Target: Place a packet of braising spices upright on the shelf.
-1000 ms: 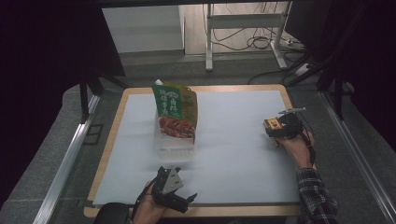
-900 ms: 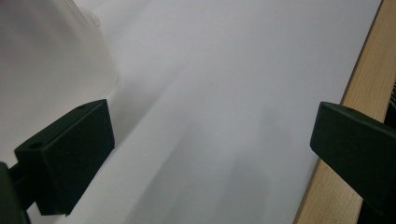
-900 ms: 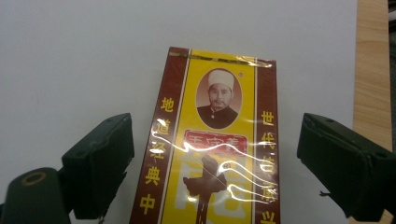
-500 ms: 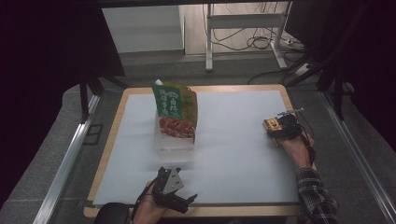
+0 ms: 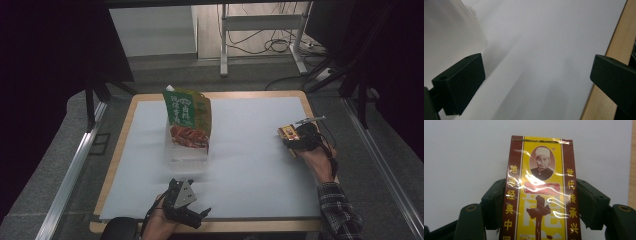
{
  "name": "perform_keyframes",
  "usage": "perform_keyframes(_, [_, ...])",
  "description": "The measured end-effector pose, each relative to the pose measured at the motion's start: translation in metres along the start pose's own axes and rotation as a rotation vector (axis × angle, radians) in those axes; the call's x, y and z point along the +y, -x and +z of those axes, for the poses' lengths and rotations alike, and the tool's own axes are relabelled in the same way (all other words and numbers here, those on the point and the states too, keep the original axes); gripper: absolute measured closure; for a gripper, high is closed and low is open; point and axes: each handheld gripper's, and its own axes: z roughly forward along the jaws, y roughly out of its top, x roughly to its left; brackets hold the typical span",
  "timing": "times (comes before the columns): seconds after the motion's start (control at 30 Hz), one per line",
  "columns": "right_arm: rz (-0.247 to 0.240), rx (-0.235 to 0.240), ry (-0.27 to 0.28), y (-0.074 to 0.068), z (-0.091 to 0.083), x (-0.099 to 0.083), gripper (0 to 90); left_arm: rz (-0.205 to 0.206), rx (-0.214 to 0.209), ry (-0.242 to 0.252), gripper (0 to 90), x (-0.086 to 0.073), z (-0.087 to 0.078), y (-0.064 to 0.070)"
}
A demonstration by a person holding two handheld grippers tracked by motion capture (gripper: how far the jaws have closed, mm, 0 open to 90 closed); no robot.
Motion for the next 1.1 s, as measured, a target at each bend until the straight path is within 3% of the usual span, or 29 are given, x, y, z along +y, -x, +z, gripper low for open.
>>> perform_keyframes(0.27, [-0.019, 0.069, 0.022, -0.010, -0.011, -0.003, 31.4, 0.000, 0.001, 0.001, 0.0, 0.000, 0.000, 0.000])
perform_keyframes(1.1, [-0.248, 0.241, 0.023, -0.084, -0.032, -0.019, 31.4, -0.001, 0.000, 0.002, 0.0, 0.000, 0.000, 0.000])
